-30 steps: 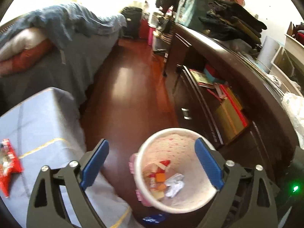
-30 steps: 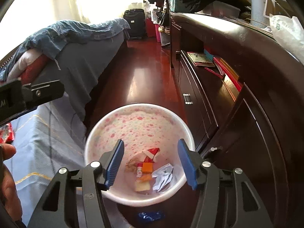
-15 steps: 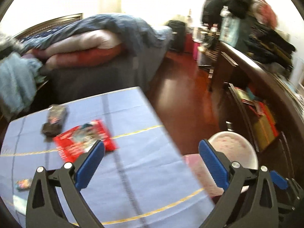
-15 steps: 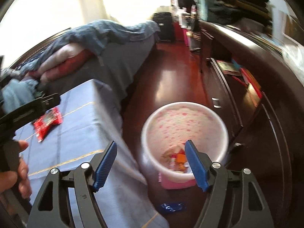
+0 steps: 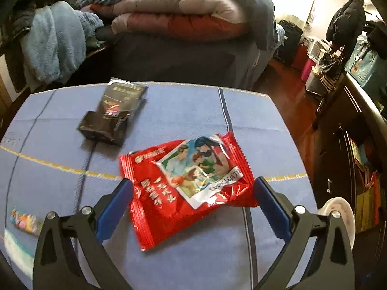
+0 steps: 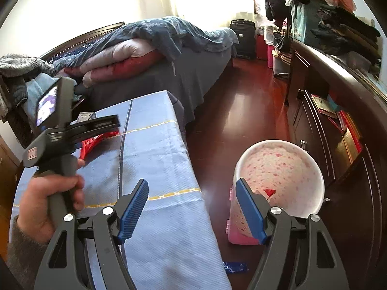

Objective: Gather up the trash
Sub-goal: 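Grasp the red snack bag with the left gripper while the right gripper grasps the printed tube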

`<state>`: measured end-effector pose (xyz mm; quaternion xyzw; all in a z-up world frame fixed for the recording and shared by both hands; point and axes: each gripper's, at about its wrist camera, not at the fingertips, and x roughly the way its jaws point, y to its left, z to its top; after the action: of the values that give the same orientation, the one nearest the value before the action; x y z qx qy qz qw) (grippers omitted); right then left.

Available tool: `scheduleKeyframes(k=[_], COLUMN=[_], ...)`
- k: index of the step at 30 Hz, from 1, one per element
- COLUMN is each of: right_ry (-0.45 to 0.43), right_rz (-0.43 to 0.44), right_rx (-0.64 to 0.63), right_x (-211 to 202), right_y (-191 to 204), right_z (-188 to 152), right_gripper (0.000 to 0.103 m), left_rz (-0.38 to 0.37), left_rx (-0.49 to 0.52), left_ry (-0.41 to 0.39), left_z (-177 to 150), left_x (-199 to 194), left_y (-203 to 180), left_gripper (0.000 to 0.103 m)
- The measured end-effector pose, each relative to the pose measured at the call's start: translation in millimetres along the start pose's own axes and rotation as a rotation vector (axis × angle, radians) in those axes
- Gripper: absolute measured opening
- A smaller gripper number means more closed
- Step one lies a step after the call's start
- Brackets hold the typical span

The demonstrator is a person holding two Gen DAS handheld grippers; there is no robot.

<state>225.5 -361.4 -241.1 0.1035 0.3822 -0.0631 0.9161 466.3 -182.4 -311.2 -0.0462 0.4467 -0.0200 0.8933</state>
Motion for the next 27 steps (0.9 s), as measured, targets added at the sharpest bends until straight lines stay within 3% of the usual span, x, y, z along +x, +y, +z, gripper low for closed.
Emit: scheduleKeyframes(k=[9,13,17,20,24,27], right_ry=[0.005,0.003,0.000,-0.005,-0.006,-0.006], right_rz=[0.003,0.011,0.022,0.029,0.037,0.049], right_rx=[-0.014,-0.028,-0.037,-0.048,-0.060,-0.070], right_x=[9,9,8,5,4,3], right_y=[13,23,31,38,47,56], right_z=[7,8,10,10,11,12], right_gripper=[0.074,0.074,0.074,0.074,0.074,0.074], left_rz=[-0.009,-0.021,-0.021,-0.066,-0.168,-0.200], left_rx=[0.054,0.076,0.102,0.086,0.035,0.023], left_ry=[-0.021,-0.020,-0.028,-0.032,-0.042,-0.075], left_z=[9,8,6,8,8,4], left_x=[19,18,14,7,-9,-27], left_y=[-10,-12,-12,-4,16,31], left_gripper=[0.097,0.080,0.052,0.036,0.026,0.025])
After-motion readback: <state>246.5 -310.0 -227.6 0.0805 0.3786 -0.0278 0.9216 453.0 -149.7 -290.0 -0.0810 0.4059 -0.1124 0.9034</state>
